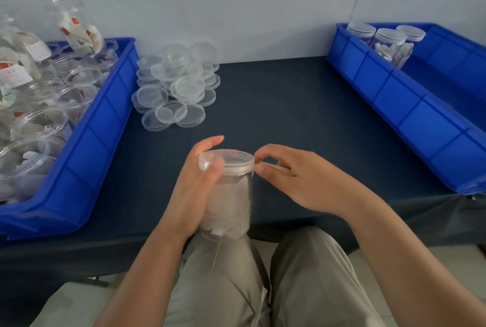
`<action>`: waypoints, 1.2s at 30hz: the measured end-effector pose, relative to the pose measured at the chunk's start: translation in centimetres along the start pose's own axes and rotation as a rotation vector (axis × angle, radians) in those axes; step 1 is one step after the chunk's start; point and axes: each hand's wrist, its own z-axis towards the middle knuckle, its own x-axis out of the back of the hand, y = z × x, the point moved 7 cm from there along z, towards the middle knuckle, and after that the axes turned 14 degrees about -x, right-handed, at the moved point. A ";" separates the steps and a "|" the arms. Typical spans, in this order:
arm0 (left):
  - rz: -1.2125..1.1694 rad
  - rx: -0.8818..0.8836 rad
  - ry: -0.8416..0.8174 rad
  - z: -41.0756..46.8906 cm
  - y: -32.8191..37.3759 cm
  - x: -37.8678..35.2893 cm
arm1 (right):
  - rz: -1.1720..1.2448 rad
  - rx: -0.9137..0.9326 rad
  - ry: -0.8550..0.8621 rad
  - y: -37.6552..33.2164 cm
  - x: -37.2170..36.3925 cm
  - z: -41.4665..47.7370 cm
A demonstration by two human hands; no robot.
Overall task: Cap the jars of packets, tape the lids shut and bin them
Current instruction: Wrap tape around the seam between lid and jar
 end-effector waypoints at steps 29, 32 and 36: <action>0.671 -0.293 0.284 0.0 4.7 -0.3 | -0.295 -0.005 0.456 -3.0 -1.2 -1.2; 0.694 -0.316 0.302 -0.2 4.6 -0.1 | -0.284 -0.018 0.470 -2.9 -1.0 -0.3; 0.628 -0.372 0.339 -1.0 5.7 0.2 | -0.317 -0.063 0.512 -3.4 -0.9 2.3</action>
